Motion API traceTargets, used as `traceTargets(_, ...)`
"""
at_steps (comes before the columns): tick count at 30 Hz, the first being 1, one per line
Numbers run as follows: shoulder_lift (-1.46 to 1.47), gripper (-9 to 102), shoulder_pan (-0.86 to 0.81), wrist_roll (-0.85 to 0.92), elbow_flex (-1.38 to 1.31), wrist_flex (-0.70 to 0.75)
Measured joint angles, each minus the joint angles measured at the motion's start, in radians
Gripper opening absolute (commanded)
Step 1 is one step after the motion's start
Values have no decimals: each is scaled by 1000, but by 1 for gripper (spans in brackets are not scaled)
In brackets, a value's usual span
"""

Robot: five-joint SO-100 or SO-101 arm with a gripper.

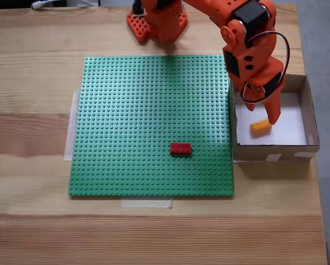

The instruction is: Pick the yellow lego block and put it in the box.

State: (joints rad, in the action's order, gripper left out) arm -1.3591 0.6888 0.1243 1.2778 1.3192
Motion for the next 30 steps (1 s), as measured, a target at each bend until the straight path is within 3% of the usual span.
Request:
traceTargets(12,-74,20,0,14,117,-71)
traceTargets(22,-416,13,-38,101,342,-118)
traceTargets(30,-715,7,-198,173,620,-227)
